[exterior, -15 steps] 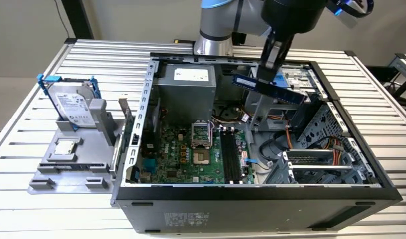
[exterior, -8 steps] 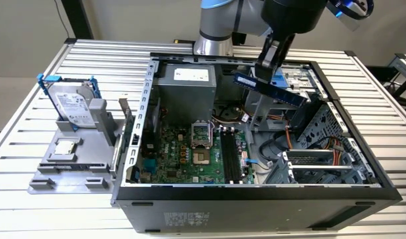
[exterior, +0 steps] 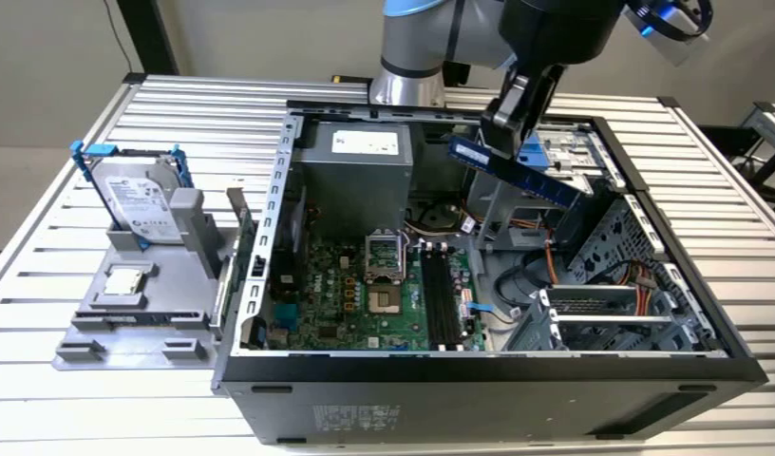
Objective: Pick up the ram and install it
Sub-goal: 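Insert the ram into the slot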
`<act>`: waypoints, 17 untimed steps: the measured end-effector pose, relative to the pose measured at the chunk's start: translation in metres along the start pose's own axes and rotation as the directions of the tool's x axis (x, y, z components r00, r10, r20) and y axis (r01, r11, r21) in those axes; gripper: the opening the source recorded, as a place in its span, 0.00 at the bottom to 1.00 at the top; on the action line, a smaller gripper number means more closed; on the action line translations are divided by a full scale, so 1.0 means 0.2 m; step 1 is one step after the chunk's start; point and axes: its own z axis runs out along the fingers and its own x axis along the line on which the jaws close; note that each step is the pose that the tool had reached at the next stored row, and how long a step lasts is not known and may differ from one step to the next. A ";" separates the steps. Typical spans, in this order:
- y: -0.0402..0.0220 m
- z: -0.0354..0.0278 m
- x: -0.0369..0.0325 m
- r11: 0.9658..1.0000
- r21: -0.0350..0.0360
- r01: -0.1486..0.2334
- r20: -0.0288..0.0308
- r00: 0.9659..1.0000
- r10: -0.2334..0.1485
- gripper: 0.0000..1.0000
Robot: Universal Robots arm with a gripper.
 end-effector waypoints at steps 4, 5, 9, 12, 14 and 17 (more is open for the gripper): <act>0.000 0.000 0.000 0.999 0.002 -0.045 0.000 0.999 0.045 0.00; 0.000 0.000 0.000 0.998 0.002 -0.057 0.001 0.998 0.057 0.00; 0.000 0.000 0.000 0.995 0.004 -0.101 0.001 0.995 0.101 0.00; 0.000 0.000 0.000 0.991 0.005 -0.134 0.002 0.991 0.134 0.00; 0.000 0.000 0.000 0.988 0.006 -0.157 0.002 0.988 0.157 0.00; 0.000 0.000 0.000 0.981 0.007 -0.192 0.002 0.981 0.192 0.00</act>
